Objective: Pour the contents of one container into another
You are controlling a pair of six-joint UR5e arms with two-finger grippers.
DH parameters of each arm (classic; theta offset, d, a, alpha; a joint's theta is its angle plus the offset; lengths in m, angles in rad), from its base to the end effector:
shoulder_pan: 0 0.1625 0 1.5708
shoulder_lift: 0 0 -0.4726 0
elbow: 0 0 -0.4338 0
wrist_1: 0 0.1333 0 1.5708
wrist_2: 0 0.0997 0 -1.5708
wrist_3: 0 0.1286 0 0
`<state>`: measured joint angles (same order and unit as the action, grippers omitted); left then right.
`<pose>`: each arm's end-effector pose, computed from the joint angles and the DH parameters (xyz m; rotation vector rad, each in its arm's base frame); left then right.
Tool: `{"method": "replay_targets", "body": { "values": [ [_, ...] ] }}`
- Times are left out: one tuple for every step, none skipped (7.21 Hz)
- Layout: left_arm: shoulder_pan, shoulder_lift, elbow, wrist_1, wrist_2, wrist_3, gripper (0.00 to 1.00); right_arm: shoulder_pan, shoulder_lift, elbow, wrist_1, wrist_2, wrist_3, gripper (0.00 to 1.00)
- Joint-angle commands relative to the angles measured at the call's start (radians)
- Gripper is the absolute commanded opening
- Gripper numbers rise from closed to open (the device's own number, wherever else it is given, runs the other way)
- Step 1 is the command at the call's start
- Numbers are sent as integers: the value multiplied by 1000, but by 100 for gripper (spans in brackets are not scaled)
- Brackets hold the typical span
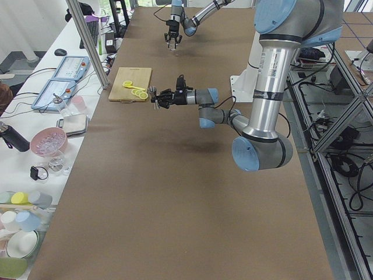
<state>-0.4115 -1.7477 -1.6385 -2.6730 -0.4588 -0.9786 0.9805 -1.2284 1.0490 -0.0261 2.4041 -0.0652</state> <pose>0.4337 -0.4605 0.4381 1.3782 0.5945 -0.5989 -0.3527 -0.5949 0.6051 1.1073 -1.0546 -1.0945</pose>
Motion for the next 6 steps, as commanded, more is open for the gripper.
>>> {"method": "replay_targets", "body": {
  "values": [
    [55,16,6,290,139,-433,0,-17,18,-26,-2,-16,-2,0],
    [66,16,3,490,173,-644,0,-20,24,-26,-5,-17,-2,0],
    [68,13,17,587,177,-728,0,-25,35,-27,-9,-25,-2,0],
    [69,8,57,590,178,-732,0,-34,40,-27,-9,-42,-2,0],
    [69,7,74,593,180,-751,0,-43,38,-36,-8,-52,-2,0],
    [74,1,97,594,193,-762,0,-48,33,-38,-6,-56,-1,0]
  ]
}}
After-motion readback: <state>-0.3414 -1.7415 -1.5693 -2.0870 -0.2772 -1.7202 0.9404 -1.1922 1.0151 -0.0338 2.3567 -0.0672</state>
